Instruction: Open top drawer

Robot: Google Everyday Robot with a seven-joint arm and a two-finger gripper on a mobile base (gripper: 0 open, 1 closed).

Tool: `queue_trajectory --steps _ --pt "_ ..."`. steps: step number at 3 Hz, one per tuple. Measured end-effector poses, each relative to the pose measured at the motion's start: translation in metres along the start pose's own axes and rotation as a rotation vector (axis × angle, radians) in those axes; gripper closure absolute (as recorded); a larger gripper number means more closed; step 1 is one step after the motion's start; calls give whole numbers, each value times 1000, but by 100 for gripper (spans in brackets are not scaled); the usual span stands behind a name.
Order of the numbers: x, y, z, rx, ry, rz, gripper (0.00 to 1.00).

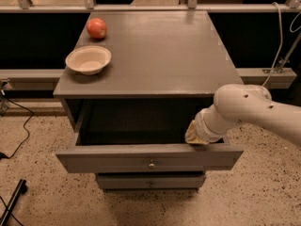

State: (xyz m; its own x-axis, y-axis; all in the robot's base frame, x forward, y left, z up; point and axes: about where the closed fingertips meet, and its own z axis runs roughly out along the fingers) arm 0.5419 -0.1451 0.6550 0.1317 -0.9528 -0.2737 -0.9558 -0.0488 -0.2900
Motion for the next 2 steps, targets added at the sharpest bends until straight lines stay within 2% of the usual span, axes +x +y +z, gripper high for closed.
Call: queue_trajectory --steps 1,2 --pt "2 13 -6 -23 9 -2 100" --pt "3 35 -34 -35 33 -8 100"
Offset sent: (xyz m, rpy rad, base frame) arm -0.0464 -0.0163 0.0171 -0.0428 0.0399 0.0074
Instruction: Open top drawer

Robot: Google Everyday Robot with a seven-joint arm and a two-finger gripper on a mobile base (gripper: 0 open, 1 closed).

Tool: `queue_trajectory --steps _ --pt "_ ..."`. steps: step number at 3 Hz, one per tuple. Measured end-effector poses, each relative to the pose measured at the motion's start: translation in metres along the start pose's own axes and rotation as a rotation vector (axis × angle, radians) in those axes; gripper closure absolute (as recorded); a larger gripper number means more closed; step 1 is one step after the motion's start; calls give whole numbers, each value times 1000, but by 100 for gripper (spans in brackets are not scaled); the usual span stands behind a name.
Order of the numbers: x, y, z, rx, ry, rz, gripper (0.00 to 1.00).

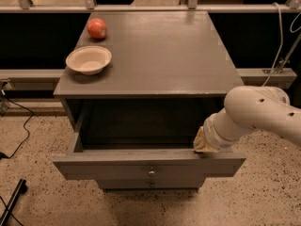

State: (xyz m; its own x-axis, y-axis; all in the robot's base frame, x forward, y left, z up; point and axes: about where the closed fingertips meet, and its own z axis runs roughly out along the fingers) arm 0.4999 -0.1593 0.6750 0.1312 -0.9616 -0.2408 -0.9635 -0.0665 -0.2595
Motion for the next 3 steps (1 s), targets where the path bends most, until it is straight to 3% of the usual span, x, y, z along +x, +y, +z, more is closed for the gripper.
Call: queue_trajectory --steps 1,3 --pt "-6 1 -3 4 -14 -9 100" --pt "-22 -39 2 65 -21 -51 100"
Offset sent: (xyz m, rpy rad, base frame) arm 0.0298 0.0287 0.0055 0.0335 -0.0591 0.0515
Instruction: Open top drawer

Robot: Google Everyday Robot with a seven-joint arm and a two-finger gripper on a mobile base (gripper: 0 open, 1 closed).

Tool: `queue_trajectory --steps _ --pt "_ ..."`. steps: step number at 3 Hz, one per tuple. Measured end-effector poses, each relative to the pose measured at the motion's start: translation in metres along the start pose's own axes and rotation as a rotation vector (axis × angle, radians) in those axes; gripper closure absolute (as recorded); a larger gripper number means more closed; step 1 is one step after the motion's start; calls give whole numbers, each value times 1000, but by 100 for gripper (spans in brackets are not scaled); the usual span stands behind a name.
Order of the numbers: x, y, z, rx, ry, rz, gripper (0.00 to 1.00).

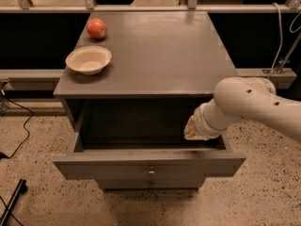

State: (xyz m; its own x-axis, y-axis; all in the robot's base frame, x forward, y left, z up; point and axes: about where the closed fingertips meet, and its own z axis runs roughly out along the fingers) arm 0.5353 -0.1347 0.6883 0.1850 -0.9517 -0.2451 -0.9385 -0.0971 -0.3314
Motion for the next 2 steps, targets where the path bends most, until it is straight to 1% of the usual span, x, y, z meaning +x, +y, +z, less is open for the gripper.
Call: queue_trajectory --steps 1,2 --pt "-2 -7 14 -24 -4 -2 100" --pt "-2 10 39 -127 -15 18 100"
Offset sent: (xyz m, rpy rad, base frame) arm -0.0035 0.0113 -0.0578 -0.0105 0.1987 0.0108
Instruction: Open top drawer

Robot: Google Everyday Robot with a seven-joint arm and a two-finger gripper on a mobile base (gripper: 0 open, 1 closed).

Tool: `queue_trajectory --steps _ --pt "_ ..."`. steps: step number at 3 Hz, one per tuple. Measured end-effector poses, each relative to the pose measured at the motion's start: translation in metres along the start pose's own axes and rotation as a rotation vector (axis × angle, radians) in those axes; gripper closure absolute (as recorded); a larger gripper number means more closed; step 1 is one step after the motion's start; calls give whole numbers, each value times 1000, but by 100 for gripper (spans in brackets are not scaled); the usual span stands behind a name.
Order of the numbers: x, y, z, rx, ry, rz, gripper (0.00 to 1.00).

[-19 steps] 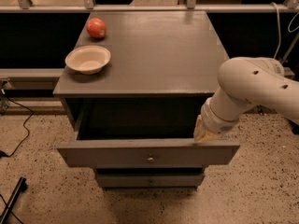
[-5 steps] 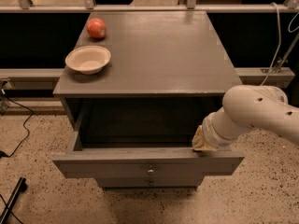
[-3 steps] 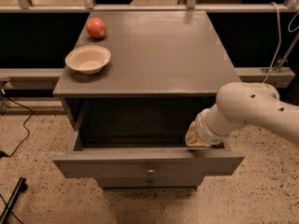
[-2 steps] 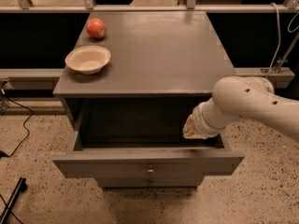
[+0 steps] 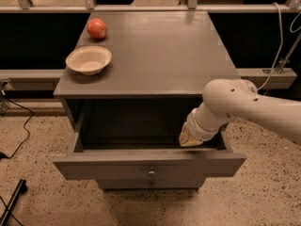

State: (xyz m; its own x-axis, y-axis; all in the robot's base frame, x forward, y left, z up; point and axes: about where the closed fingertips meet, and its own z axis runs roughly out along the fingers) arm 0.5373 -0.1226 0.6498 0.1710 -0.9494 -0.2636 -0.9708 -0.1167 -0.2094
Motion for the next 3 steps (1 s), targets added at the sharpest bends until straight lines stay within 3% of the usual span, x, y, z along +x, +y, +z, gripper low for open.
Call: queue_trajectory --steps 2,3 --pt "-2 31 7 -167 -7 -27 100" --pt "4 63 -4 -270 -4 -13 100"
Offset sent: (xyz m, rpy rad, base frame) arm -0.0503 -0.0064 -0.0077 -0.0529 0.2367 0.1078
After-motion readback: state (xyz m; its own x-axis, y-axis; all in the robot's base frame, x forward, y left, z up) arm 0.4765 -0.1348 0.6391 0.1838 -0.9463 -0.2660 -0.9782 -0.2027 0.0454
